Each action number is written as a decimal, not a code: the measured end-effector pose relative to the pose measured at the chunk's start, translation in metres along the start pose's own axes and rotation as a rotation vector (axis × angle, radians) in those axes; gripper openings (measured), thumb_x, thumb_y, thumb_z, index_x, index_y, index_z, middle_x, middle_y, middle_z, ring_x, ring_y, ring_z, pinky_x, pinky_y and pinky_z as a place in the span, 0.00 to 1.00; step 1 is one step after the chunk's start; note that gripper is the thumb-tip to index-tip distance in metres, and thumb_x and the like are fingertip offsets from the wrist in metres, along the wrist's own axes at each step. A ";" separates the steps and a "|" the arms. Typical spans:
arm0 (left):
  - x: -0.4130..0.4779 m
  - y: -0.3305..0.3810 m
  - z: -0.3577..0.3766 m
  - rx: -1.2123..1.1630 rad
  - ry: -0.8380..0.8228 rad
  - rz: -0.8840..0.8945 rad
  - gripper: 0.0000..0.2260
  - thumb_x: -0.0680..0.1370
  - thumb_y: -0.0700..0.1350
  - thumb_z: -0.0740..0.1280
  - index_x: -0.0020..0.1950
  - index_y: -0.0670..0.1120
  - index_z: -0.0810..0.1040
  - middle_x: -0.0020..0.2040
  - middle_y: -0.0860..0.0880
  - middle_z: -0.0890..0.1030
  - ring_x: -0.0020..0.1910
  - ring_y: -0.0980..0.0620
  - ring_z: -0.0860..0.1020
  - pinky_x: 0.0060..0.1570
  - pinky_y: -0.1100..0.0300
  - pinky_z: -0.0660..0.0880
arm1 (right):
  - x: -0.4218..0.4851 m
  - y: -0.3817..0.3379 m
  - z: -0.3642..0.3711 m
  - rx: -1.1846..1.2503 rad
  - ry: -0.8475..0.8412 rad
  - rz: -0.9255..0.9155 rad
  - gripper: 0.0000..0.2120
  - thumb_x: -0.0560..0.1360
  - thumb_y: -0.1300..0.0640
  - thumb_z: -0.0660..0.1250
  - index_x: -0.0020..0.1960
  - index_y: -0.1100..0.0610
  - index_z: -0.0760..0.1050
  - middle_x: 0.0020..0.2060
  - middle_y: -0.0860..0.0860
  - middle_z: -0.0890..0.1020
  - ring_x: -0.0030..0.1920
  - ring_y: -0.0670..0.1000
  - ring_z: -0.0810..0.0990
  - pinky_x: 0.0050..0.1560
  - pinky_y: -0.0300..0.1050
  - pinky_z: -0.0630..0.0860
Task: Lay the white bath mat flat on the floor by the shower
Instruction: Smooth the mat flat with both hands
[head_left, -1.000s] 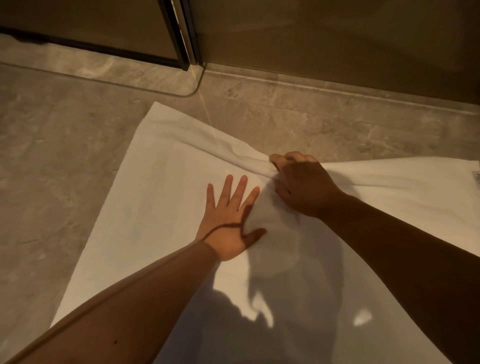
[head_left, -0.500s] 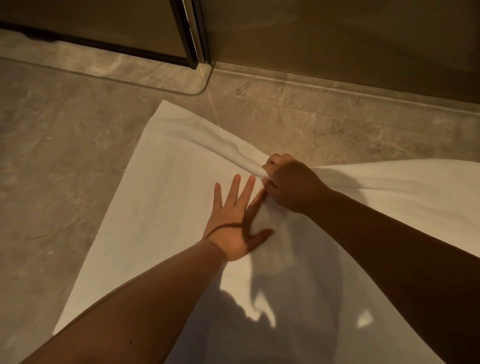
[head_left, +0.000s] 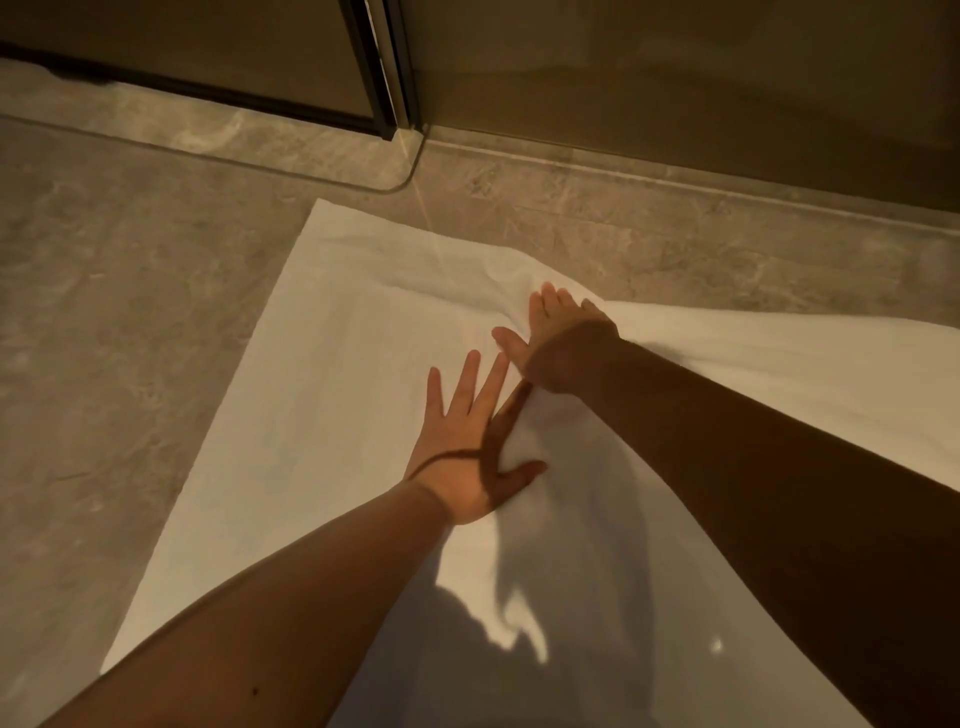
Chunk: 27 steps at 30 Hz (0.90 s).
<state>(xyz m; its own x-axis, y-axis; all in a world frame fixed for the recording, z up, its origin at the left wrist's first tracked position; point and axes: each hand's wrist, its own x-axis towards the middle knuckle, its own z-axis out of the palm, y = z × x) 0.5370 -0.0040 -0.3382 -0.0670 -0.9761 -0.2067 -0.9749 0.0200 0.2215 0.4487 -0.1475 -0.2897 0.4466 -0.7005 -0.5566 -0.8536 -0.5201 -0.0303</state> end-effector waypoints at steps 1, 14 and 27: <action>0.000 0.000 0.000 0.001 -0.005 -0.007 0.37 0.73 0.72 0.47 0.76 0.58 0.38 0.78 0.49 0.39 0.76 0.44 0.35 0.71 0.36 0.36 | 0.005 0.003 -0.001 -0.016 0.007 0.003 0.37 0.78 0.36 0.40 0.77 0.60 0.40 0.77 0.56 0.42 0.77 0.54 0.43 0.75 0.51 0.42; 0.000 0.001 0.000 0.079 -0.019 -0.005 0.38 0.73 0.72 0.45 0.77 0.55 0.40 0.78 0.47 0.39 0.75 0.42 0.35 0.70 0.35 0.38 | -0.023 0.083 0.031 0.004 0.458 0.012 0.31 0.75 0.49 0.65 0.73 0.61 0.62 0.69 0.61 0.69 0.69 0.62 0.67 0.68 0.62 0.63; 0.001 0.001 0.003 0.127 -0.037 -0.019 0.38 0.71 0.72 0.36 0.76 0.54 0.37 0.77 0.47 0.36 0.75 0.42 0.33 0.70 0.35 0.38 | -0.049 0.096 0.071 0.056 0.518 -0.063 0.24 0.75 0.59 0.62 0.69 0.66 0.66 0.58 0.62 0.77 0.56 0.64 0.75 0.60 0.57 0.70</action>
<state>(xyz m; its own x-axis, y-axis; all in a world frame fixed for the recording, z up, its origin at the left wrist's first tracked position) 0.5355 -0.0047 -0.3410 -0.0538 -0.9679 -0.2456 -0.9949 0.0310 0.0956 0.3256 -0.1288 -0.3243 0.5594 -0.8261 -0.0688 -0.8276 -0.5518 -0.1028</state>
